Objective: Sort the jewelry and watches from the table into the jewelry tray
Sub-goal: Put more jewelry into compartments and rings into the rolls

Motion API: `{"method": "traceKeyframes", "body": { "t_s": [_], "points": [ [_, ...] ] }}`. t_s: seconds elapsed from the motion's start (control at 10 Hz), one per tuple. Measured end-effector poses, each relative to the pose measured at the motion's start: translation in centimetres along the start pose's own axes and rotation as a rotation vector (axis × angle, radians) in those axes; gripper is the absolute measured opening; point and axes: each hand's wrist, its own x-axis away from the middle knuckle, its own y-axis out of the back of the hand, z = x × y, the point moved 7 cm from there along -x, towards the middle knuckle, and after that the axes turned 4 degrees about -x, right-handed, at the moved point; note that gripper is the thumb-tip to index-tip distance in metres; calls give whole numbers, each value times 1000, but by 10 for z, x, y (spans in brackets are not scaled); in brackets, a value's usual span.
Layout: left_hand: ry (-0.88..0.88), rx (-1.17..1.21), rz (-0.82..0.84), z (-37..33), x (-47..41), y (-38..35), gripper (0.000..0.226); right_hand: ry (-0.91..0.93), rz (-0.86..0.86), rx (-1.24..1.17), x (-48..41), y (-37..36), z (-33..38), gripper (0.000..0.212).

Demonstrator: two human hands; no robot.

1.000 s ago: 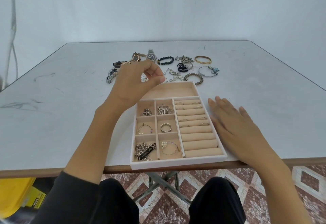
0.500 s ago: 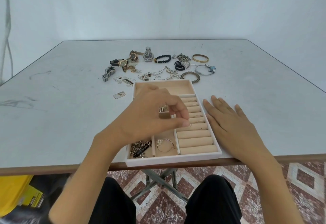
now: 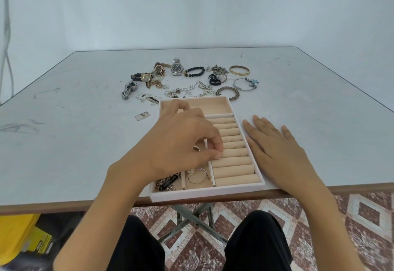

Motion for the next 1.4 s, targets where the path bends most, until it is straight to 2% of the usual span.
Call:
{"method": "traceKeyframes", "body": {
  "t_s": [0.2, 0.6, 0.8, 1.4],
  "points": [
    [48, 50, -70, 6, 3, 5, 16, 0, -2, -25, 1, 2, 2, 53],
    [54, 81, -13, 6, -3, -5, 18, 2, -3, -35, 1, 2, 1, 53],
    [87, 66, 30, 8, -4, -8, 8, 0, -2, -27, 2, 2, 1, 53],
    [76, 61, 3, 8, 0, -8, 12, -7, -1, -10, 0, 0, -1, 53]
  ]
}}
